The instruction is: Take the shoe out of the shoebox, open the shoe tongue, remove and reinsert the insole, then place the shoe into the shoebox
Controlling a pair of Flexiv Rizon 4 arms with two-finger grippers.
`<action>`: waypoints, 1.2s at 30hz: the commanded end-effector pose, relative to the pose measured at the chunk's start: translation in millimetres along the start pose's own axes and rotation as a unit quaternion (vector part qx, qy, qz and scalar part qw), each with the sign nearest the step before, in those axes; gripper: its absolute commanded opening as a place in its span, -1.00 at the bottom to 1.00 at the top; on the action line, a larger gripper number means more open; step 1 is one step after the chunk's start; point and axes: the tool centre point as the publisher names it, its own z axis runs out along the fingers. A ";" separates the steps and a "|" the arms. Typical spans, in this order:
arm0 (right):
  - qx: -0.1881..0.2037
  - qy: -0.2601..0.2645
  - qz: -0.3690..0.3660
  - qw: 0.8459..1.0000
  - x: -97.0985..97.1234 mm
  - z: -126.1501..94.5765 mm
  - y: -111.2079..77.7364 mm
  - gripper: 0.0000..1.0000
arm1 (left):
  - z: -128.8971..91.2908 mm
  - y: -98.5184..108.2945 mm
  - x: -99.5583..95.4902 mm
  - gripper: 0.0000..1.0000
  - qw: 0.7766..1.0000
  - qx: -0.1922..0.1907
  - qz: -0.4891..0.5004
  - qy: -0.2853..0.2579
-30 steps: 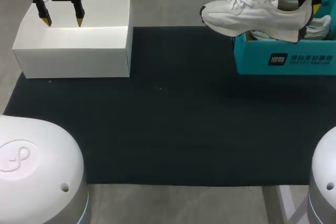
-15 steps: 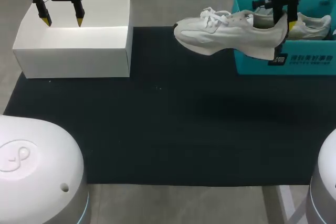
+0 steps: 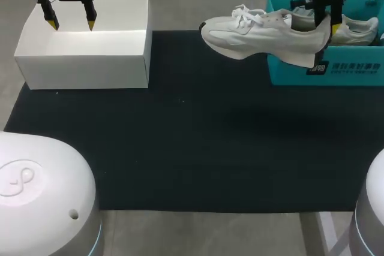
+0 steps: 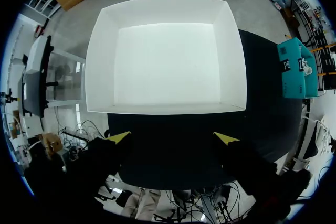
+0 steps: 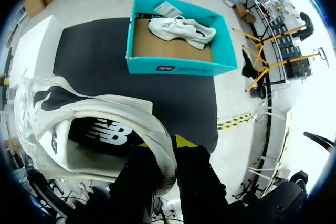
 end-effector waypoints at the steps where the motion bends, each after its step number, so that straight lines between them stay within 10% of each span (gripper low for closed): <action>1: 0.001 -0.019 -0.002 1.000 6.3 1.5 -1.2 -1.00 | -0.6 0.4 0.0 1.00 1.000 0.000 0.000 0.000; 14: 0.013 -0.057 -0.045 0.997 67.0 14.7 -54.1 -1.00 | -0.6 0.4 0.0 1.00 1.000 0.000 0.000 0.000; 36: 0.019 -0.032 -0.085 0.996 110.3 101.1 -75.6 -1.00 | -0.6 0.4 0.0 1.00 1.000 0.000 0.000 0.000</action>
